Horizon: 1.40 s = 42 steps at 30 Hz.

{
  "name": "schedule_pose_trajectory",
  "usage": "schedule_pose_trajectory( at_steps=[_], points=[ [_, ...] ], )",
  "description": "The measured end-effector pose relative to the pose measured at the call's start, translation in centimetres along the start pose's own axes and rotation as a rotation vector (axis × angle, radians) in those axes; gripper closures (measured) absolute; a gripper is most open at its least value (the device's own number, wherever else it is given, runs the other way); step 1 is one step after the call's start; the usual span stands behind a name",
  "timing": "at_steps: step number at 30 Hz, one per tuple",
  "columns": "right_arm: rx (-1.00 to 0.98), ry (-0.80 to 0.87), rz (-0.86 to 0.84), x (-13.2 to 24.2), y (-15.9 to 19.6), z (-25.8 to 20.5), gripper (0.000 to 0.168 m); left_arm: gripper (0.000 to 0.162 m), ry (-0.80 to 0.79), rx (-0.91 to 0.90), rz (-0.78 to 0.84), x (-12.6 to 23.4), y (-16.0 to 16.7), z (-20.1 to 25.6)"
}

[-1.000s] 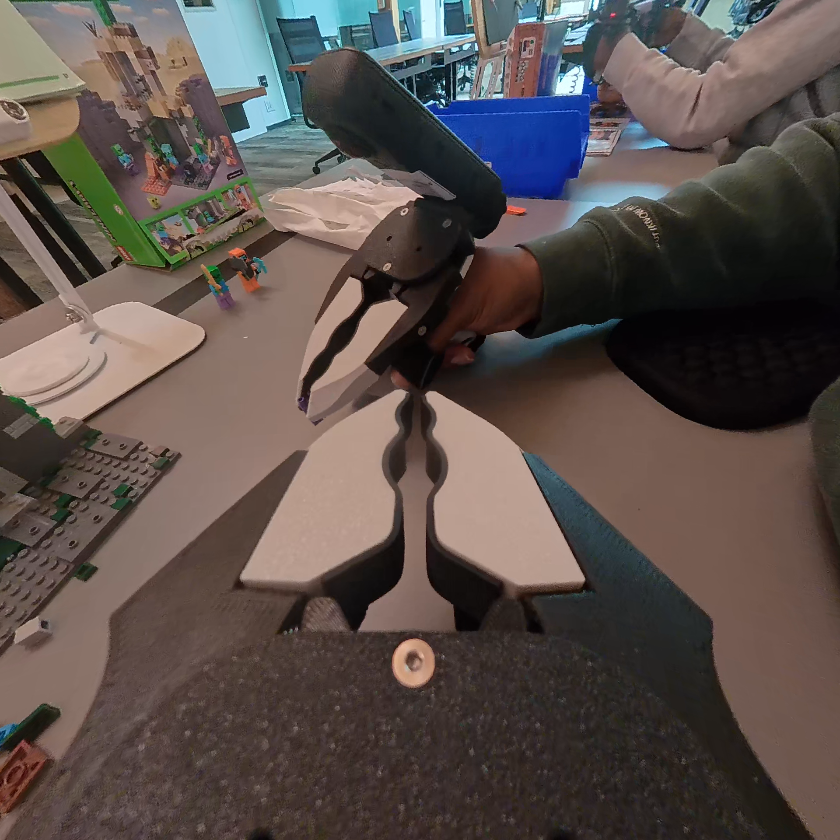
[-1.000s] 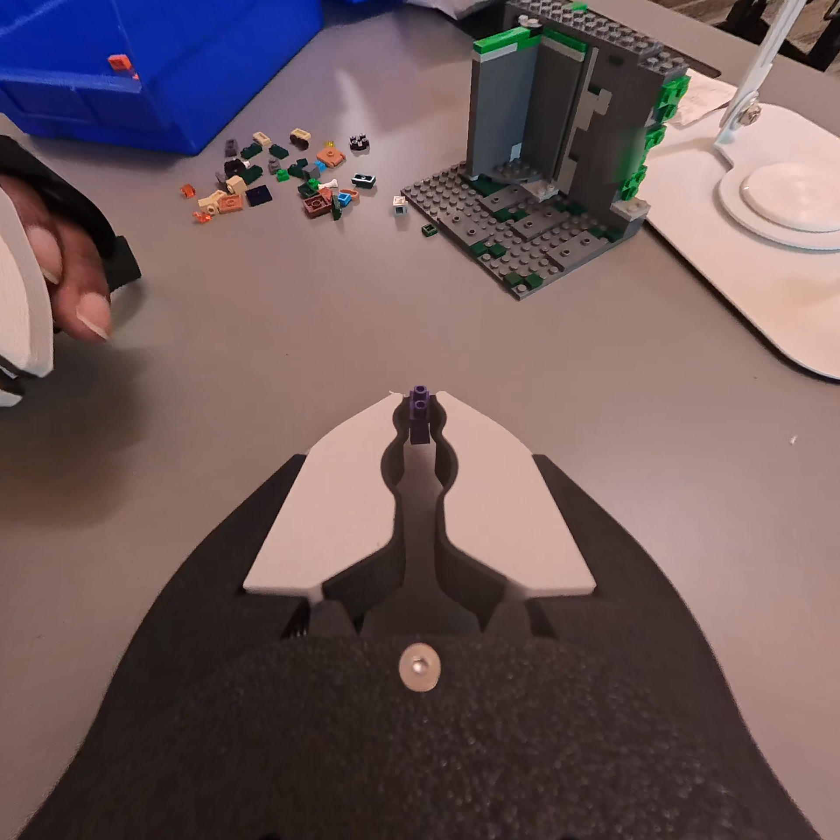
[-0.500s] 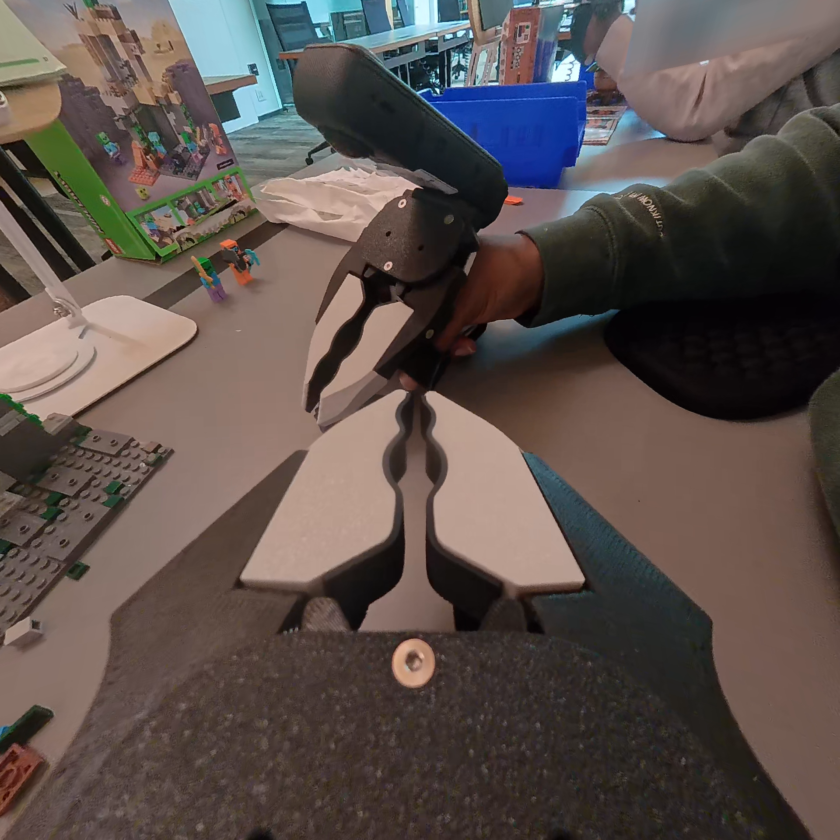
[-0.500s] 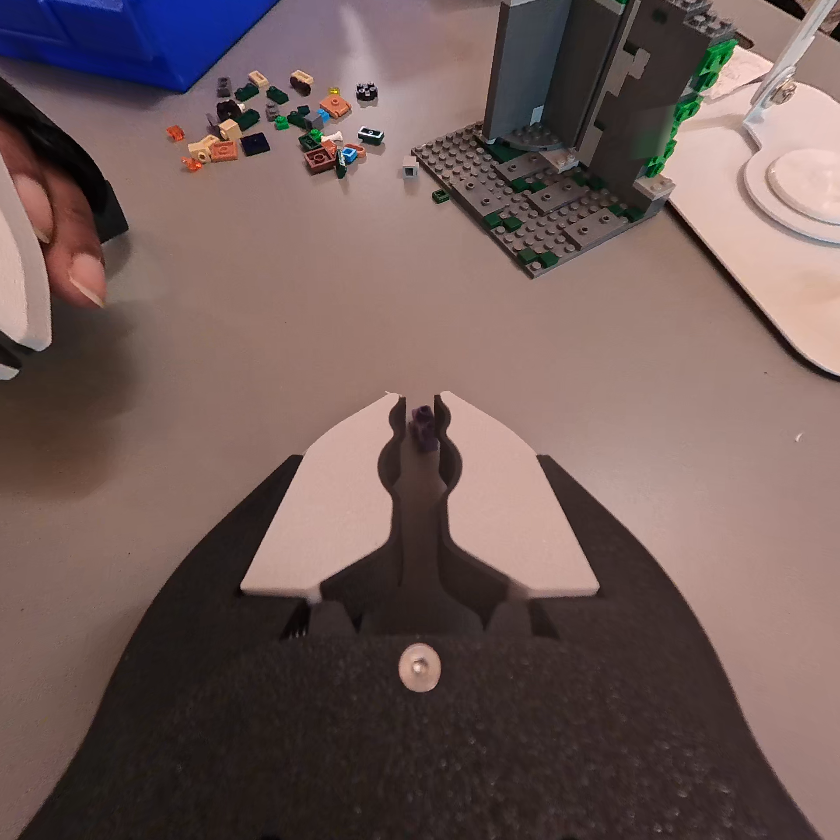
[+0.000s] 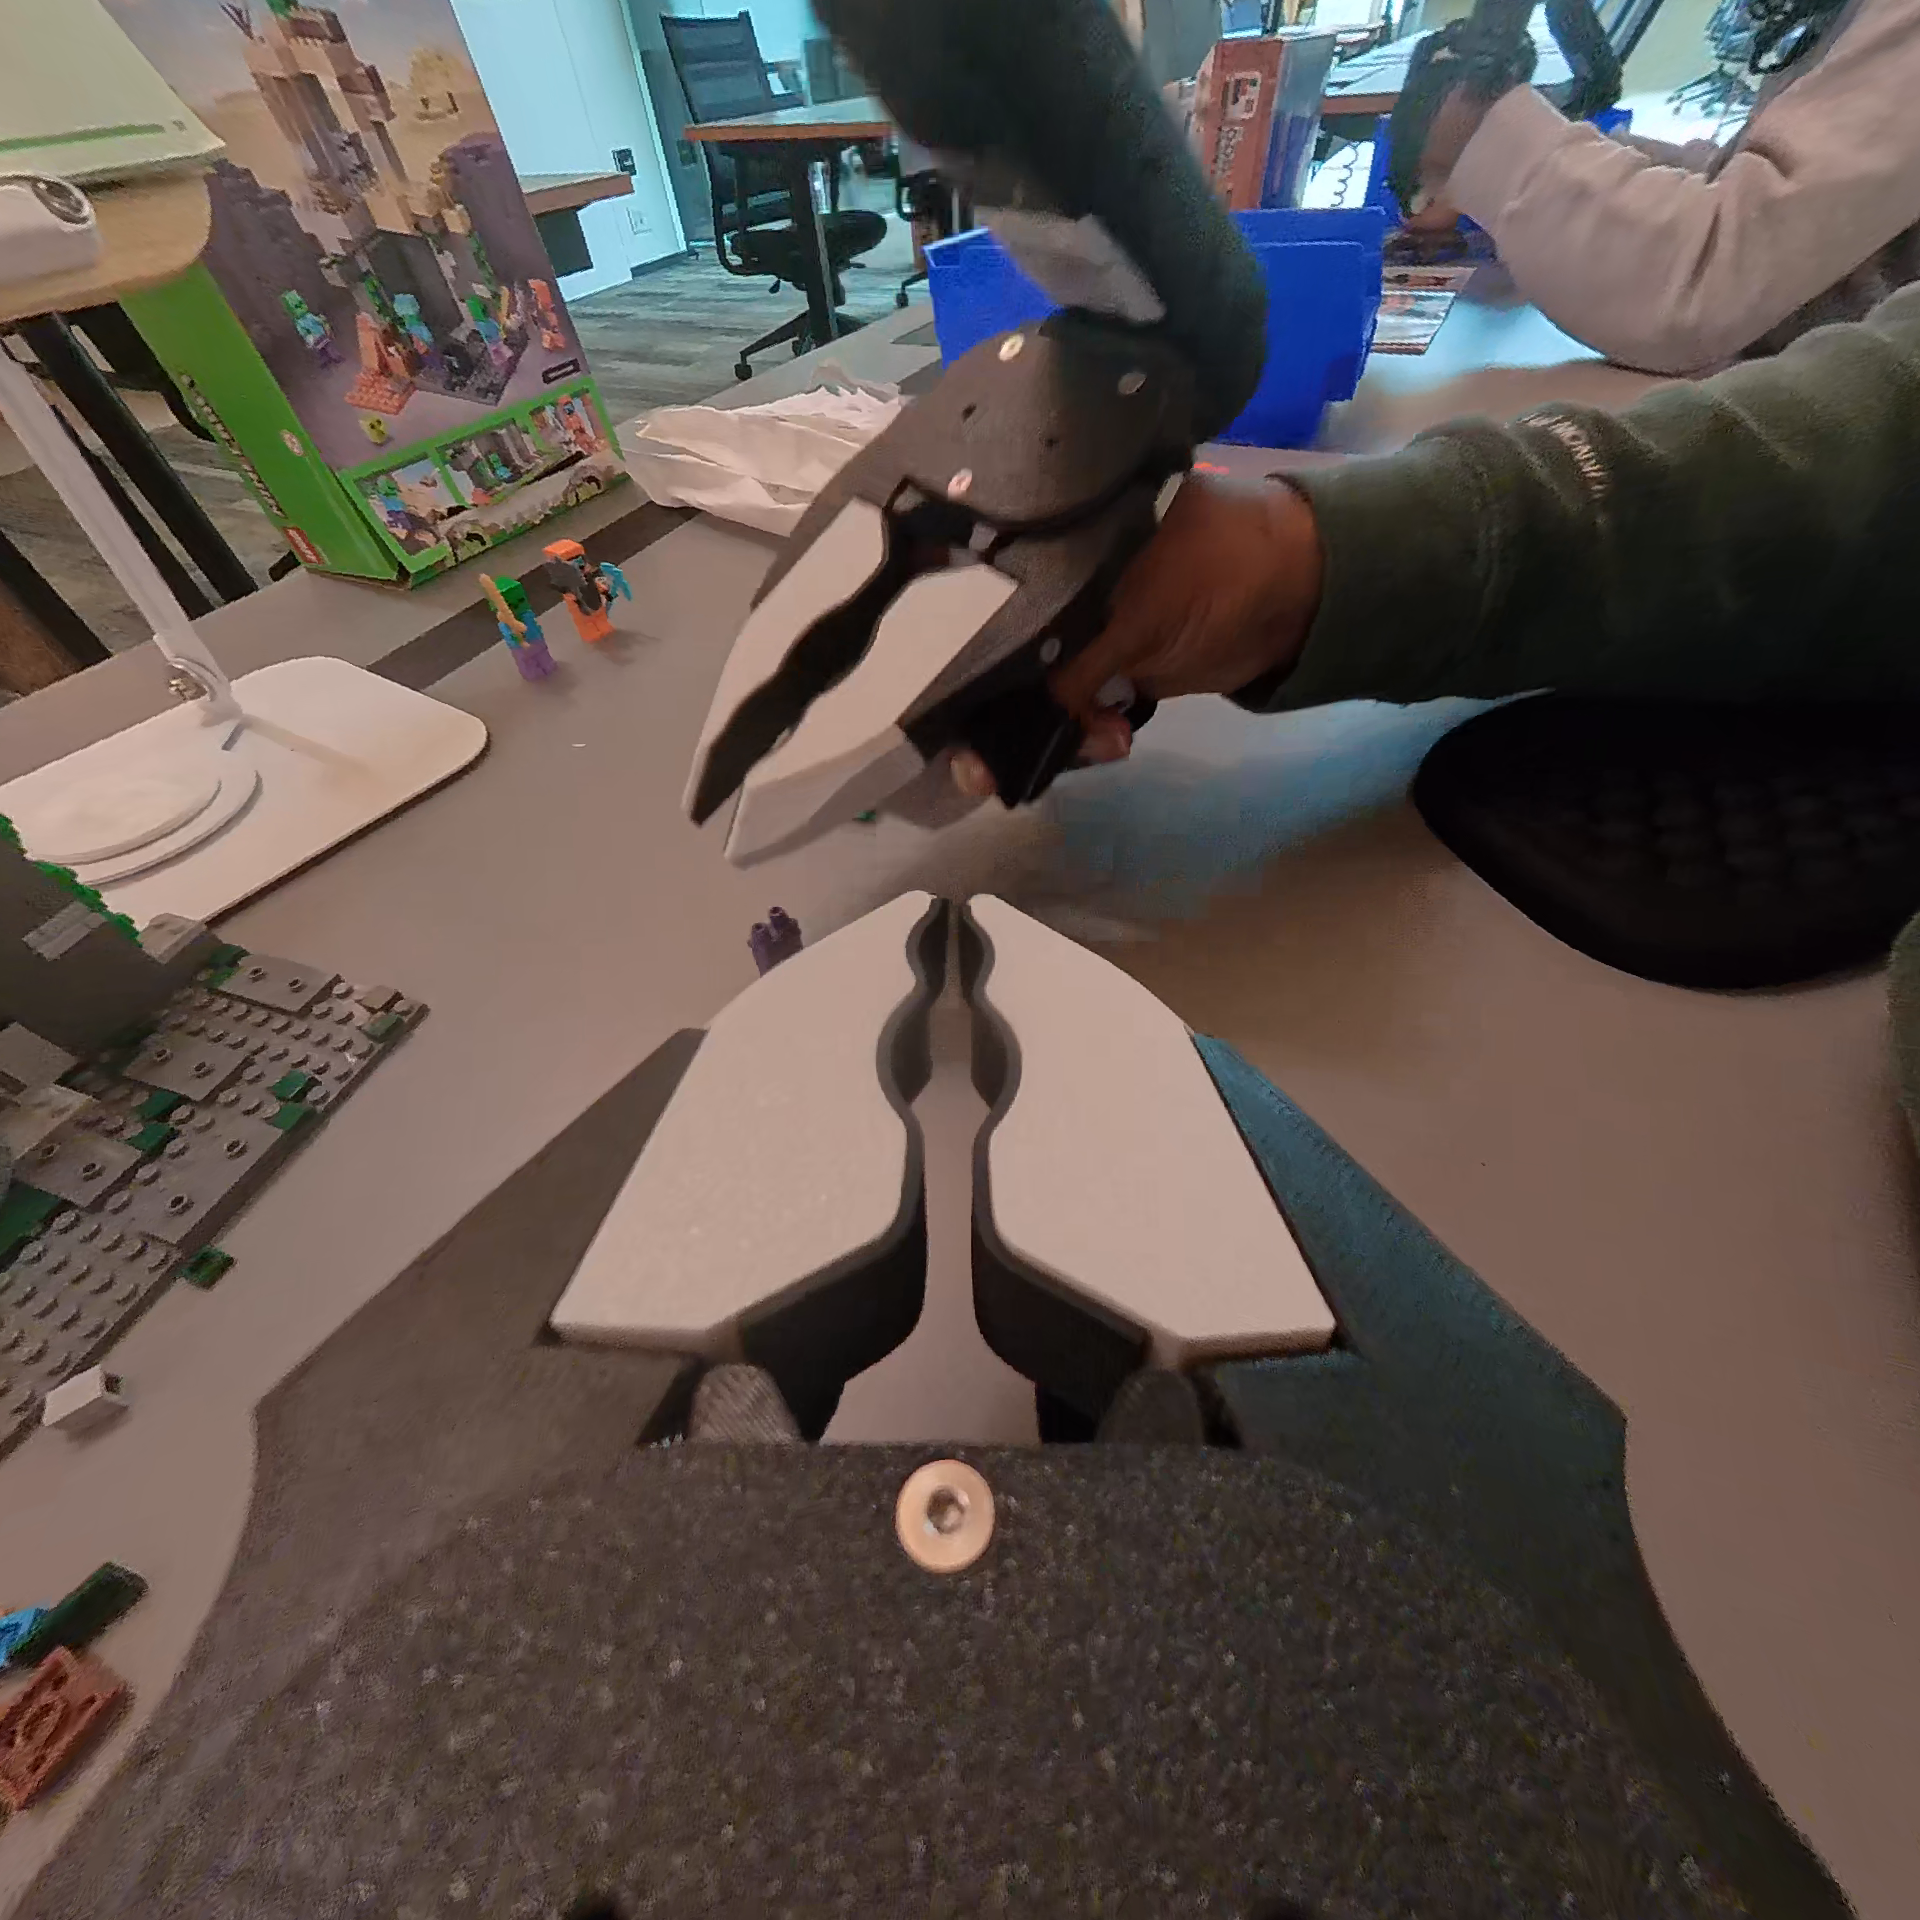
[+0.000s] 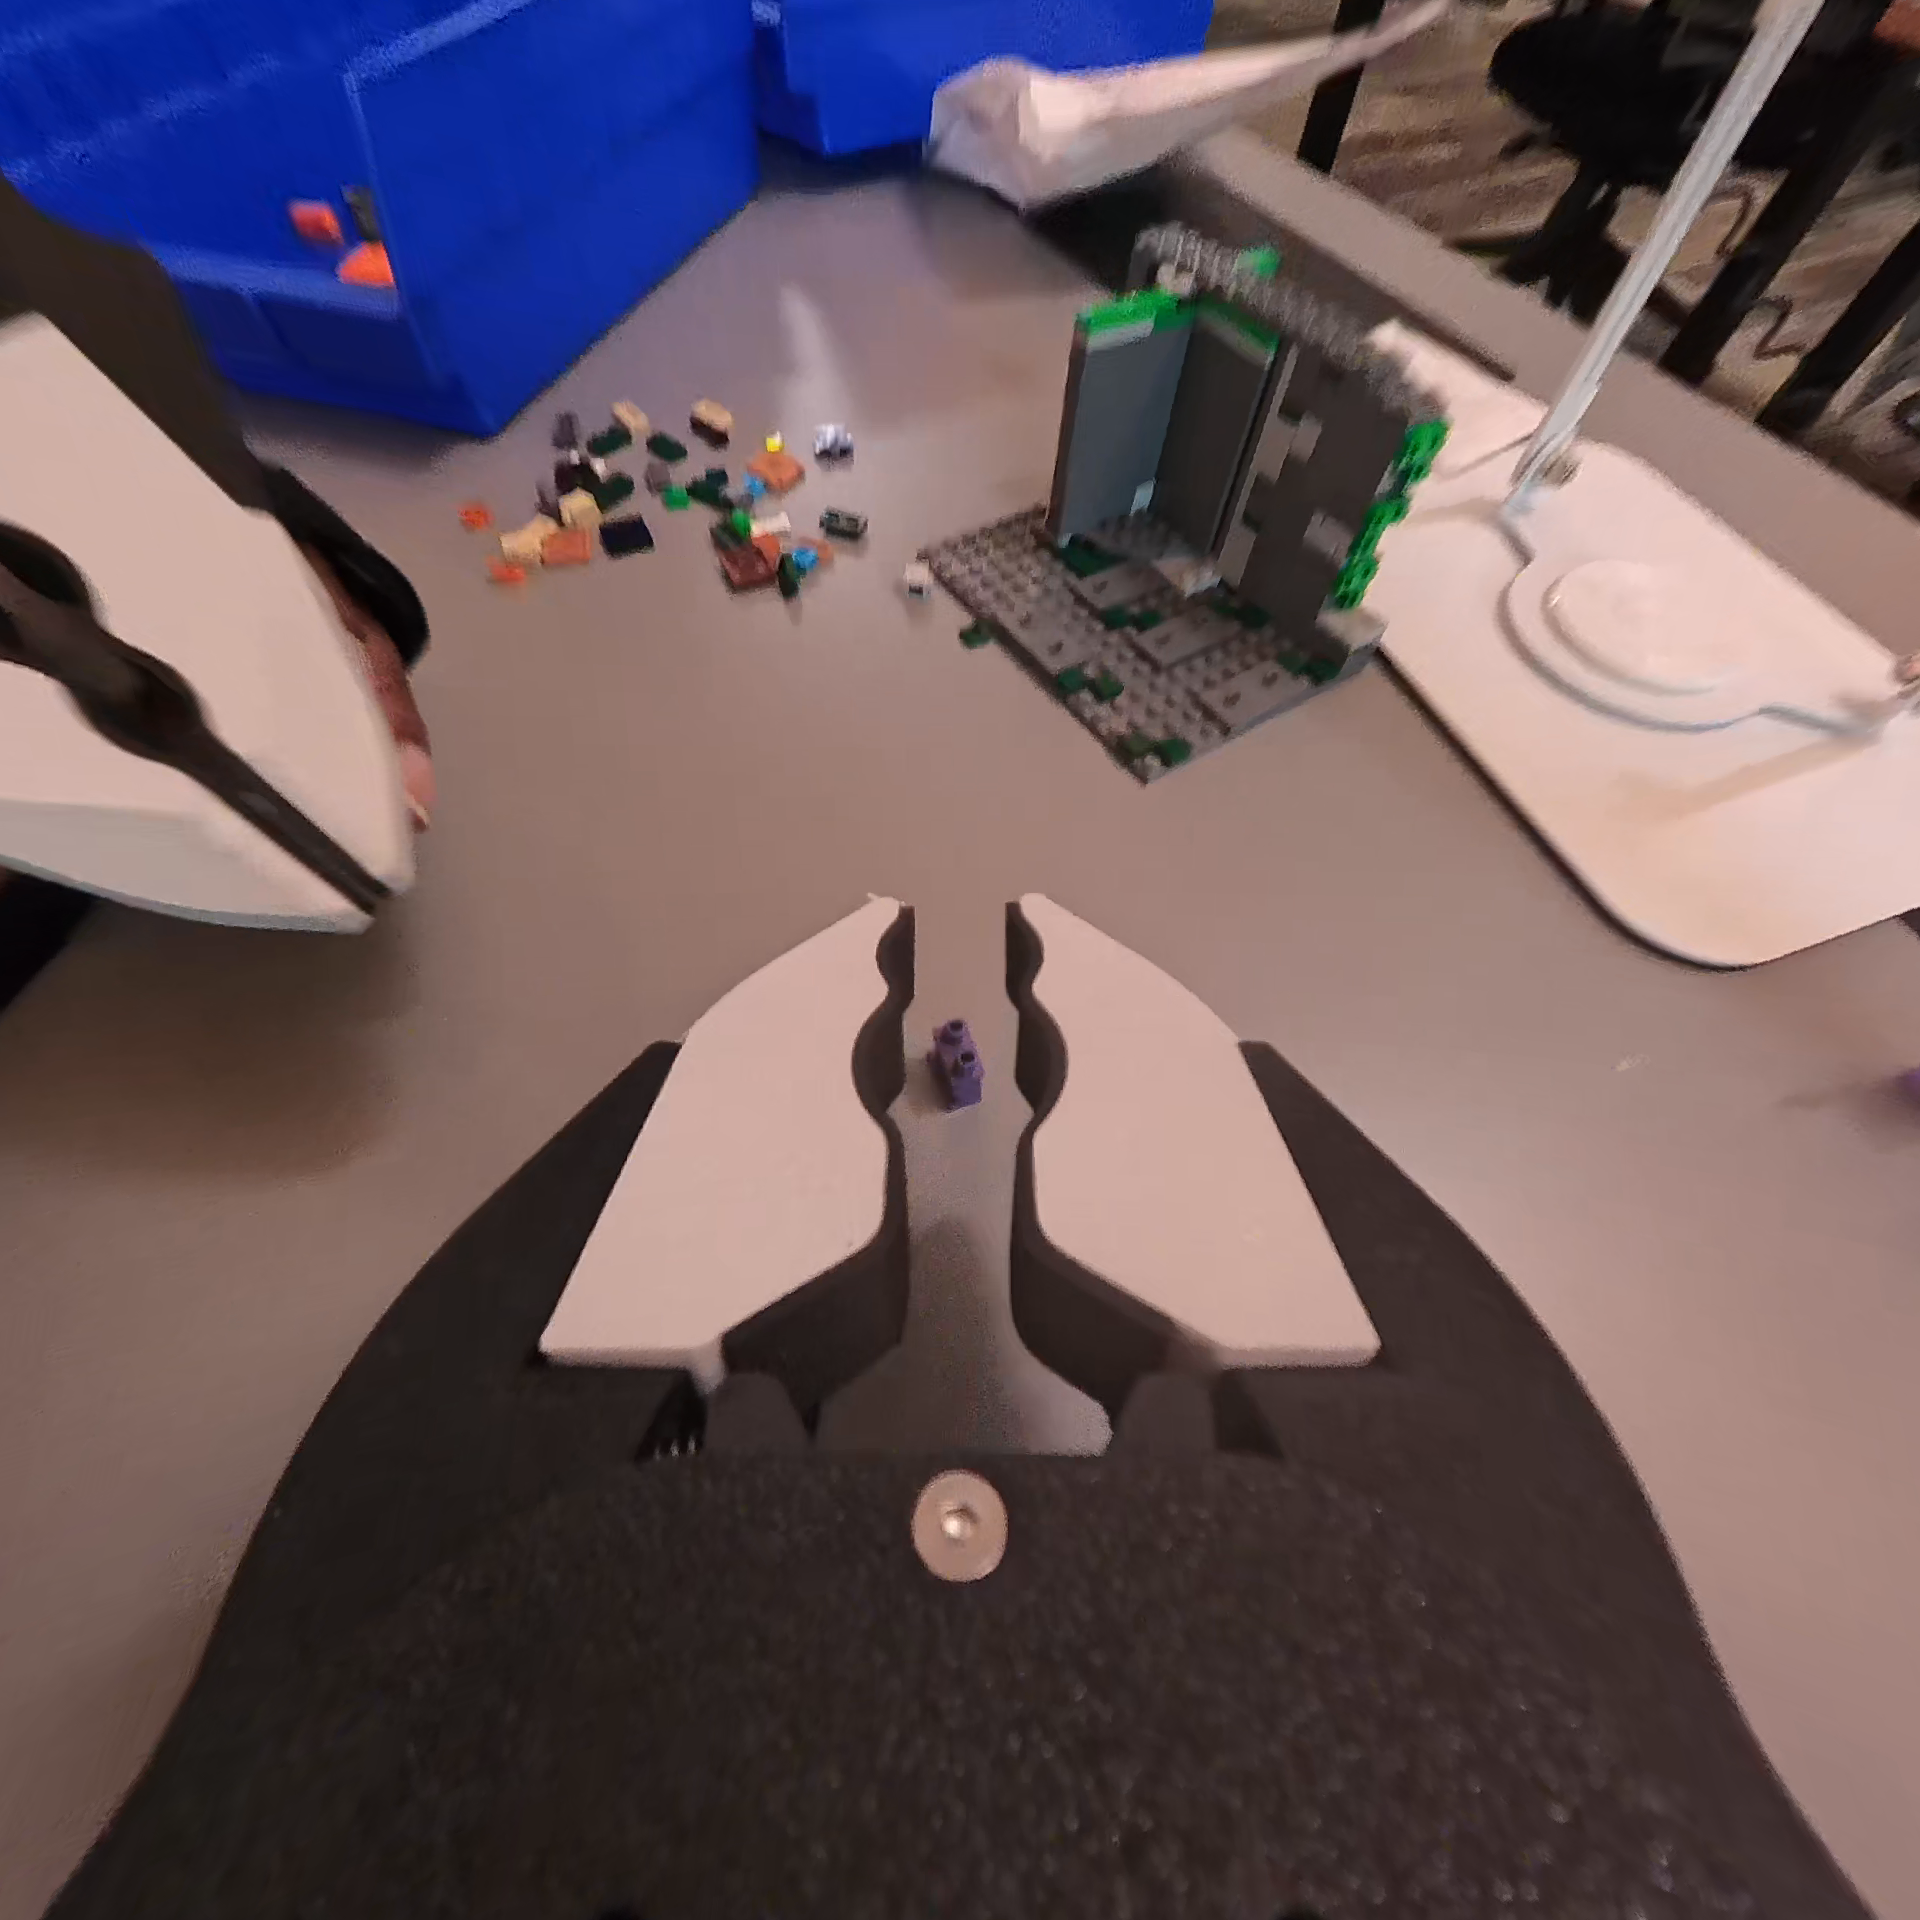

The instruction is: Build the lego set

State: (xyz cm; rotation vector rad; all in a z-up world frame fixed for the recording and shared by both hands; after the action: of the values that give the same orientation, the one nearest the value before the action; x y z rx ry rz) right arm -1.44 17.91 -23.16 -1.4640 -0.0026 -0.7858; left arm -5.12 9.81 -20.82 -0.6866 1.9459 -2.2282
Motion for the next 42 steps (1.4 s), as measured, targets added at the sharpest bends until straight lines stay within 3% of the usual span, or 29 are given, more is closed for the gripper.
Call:
schedule_pose_trajectory(
  at_steps=[7,10,12,20,29,42],
  points=[
    [-0.019,0.127,0.127,5.1,-4.7,1.9,0.151,0.162,-0.053,0.073,0.025,0.5,-0.4,-1.3],
    [-0.033,0.192,0.146,7.3,-5.1,3.1,0.161,0.162,-0.065,0.099,0.036,0.8,-0.6,-1.7],
    [-0.040,0.221,0.152,8.5,-4.9,3.6,0.168,0.162,-0.080,0.112,0.032,0.9,-0.5,-2.0],
    [-0.022,0.295,0.051,11.2,-0.5,5.8,0.167,0.162,-0.124,0.130,0.022,1.0,-0.2,-2.9],
    [0.183,-0.014,-0.218,10.4,7.9,6.8,0.153,0.162,-0.124,0.137,-0.004,0.5,0.5,-3.0],
    [0.266,-0.259,-0.374,6.7,9.6,6.0,0.153,0.162,-0.120,0.129,-0.028,0.1,1.1,-3.0]
  ],
)
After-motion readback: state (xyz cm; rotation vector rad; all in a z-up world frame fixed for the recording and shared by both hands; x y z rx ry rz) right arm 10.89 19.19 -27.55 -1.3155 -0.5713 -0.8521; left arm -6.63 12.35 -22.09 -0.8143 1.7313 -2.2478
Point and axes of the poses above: each gripper's, where its closed fingertips meet, x back along the fingers, y out of its underside, z = x × y across the jaws, the point moved 1 cm from there along x, back along the fingers, and after that the axes turned 8 degrees about x, right-handed, at the moved point
